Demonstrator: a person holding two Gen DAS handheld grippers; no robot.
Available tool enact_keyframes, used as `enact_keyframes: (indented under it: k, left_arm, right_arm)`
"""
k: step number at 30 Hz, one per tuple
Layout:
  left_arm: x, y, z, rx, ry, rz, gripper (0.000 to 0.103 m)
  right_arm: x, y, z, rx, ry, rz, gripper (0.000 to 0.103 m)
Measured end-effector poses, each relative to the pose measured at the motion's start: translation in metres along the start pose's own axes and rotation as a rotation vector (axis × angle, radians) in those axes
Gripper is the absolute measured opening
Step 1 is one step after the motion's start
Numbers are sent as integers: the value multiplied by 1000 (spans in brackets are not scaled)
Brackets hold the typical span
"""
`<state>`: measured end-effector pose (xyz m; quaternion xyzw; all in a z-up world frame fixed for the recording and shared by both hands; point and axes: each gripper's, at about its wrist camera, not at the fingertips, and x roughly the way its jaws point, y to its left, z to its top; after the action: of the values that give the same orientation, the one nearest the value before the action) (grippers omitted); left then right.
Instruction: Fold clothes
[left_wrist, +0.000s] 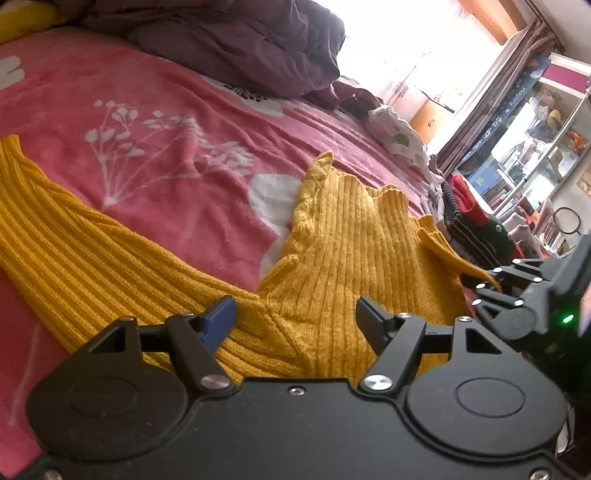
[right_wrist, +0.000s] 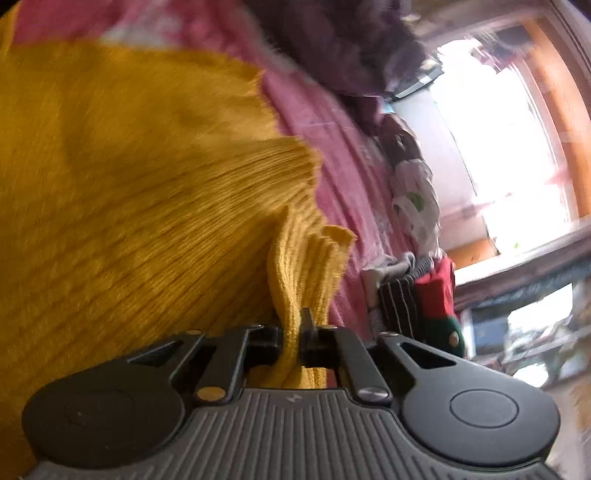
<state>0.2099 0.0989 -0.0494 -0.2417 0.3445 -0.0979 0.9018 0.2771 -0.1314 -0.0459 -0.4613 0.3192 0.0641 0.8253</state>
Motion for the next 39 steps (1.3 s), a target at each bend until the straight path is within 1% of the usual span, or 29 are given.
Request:
enact_keyframes:
  k: [2,4,7,9,11,14,17,19,25,29,33,34,36,37,38,39]
  left_arm:
    - [-1,0,0,-1,1,-2,71]
    - [-3,0,0,-5,0,-4,71]
    - [-4,-1,-1,3,-3,-6,71]
    - [-5,-2,-2,9,-4,-3,71]
    - [-5,-3,-4,13,-5,-1,71]
    - [-7,-8,-6,31,-9,-3,71]
    - [-8,-15,-10,70,-15,-11,71]
    - [-8,-22,-14,105,-17,-14,71]
    - [-7,-45,-27,207,-14,-65,71]
    - [-6,-63,-37,281,-8,-109,71]
    - [-7,-87,-49,377,5,-179,71]
    - [-7,-93,-53,403,9,-194,71]
    - [-9,-108,-62,479,11,-220,71]
    - [-10,-115,-67,519,11,-229,71]
    - [-10,-122,-72,556,7,-239,71]
    - [-10,-130,-78,594,2,-249,71]
  right_arm:
    - [-10,-17,-6,116,-23,21,9]
    - [-21,-42,-20,303,-51,60,9]
    - [-44,-78,-50,579,-122,94,9]
    - [-59,-94,-74,728,-174,108,9]
    - [-71,-106,-100,851,-217,120,9]
    - [-79,-120,-142,1033,-266,139,9]
    - [-82,-125,-184,1205,-318,175,9]
    - [-84,-124,-210,1304,-333,187,9]
    - [-77,-106,-275,1566,-381,230,9]
    - [-64,-94,-307,1679,-342,244,9]
    - [-52,-88,-326,1733,-286,257,10]
    - [-50,-87,-329,1738,-273,258,15]
    - [-49,-86,-333,1738,-257,239,18]
    - [-49,-86,-335,1738,-253,232,23]
    - [-49,-86,-337,1744,-249,226,31]
    - [-48,-87,-342,1761,-248,222,35]
